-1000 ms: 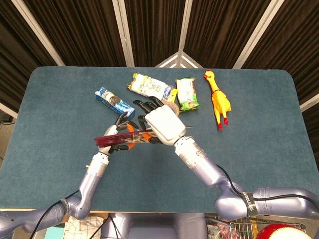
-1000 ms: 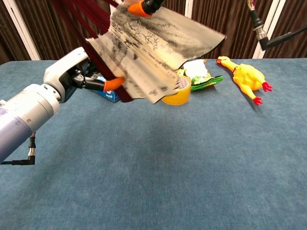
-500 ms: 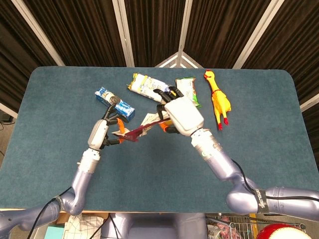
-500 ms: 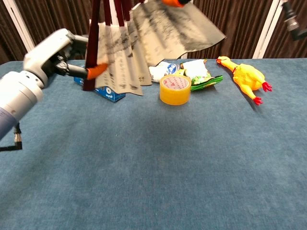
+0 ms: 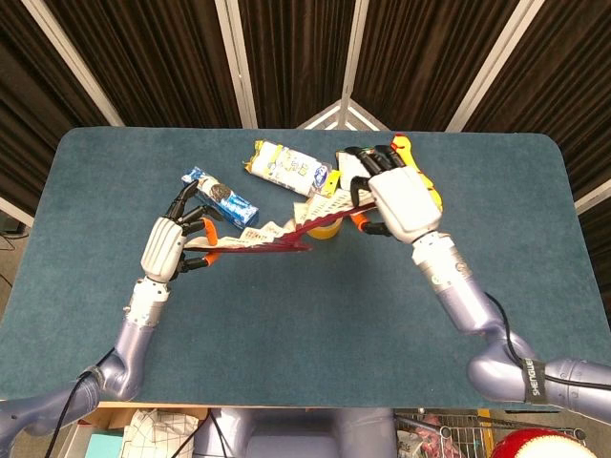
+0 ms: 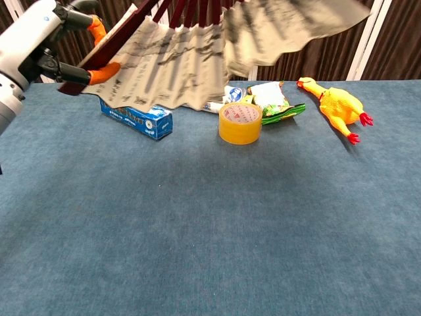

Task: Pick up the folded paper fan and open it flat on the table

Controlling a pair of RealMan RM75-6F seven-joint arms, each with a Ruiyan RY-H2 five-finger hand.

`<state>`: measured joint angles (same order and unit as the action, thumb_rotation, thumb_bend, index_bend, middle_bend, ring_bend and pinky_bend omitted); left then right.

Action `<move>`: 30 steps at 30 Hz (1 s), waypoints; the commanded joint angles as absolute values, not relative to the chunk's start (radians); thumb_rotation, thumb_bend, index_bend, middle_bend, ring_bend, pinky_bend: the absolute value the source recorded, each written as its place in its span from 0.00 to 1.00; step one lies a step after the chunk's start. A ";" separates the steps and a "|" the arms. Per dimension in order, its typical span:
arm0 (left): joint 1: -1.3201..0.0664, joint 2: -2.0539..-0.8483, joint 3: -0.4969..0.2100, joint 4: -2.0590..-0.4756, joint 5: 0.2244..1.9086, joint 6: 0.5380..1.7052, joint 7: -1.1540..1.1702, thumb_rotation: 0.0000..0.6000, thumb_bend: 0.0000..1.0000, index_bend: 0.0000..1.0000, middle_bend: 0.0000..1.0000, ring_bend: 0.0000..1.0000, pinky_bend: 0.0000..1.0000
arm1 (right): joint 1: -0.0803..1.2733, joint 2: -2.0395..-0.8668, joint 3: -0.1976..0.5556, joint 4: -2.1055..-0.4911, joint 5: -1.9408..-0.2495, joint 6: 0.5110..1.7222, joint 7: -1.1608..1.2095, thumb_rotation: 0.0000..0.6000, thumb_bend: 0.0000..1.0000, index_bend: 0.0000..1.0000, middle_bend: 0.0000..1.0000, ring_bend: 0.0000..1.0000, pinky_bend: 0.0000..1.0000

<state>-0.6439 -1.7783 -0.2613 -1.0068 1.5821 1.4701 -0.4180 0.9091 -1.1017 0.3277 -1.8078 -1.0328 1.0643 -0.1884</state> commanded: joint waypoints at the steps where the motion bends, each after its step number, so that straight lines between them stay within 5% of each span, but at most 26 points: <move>1: -0.652 -1.783 -0.256 -0.963 1.602 1.500 -0.385 1.00 0.44 0.67 0.40 0.03 0.15 | 0.876 -1.094 0.320 -1.768 -1.068 1.084 -0.151 1.00 0.51 0.81 0.17 0.24 0.13; 30: -0.734 -1.927 -0.192 -0.490 1.702 1.746 -0.223 1.00 0.41 0.64 0.35 0.03 0.15 | 0.722 -1.153 0.247 -1.476 -1.196 1.084 0.100 1.00 0.51 0.80 0.17 0.24 0.13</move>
